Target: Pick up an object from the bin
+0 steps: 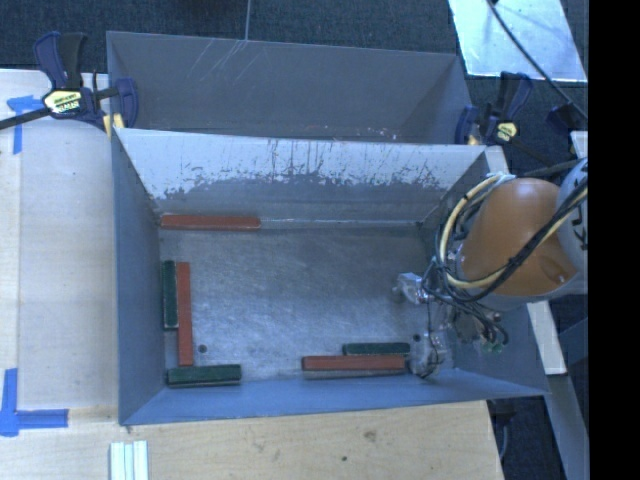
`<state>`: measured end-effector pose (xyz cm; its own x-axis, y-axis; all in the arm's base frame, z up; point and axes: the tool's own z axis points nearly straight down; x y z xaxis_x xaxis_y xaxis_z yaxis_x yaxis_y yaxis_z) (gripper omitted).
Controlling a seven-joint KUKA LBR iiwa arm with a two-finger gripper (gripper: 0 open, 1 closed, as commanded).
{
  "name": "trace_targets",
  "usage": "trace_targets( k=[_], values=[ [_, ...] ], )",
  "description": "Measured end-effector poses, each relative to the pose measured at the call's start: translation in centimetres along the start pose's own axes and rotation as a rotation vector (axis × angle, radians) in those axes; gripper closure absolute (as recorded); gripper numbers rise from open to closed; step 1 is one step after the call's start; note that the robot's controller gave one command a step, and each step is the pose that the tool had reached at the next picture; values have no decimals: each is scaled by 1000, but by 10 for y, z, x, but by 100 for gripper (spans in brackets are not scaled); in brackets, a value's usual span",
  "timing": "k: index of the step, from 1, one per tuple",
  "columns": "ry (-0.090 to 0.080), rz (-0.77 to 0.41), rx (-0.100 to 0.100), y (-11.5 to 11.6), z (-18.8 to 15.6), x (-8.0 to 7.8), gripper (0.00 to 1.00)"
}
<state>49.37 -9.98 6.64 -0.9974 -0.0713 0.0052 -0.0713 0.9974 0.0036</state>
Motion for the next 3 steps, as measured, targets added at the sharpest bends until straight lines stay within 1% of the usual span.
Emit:
trace_targets(
  k=[1,2,3],
  values=[
    [-9,0,4,-3,-4,-3,100],
    [-8,0,5,-3,-4,-3,0],
    [-8,-49,3,38,-13,6,0]
  ],
)
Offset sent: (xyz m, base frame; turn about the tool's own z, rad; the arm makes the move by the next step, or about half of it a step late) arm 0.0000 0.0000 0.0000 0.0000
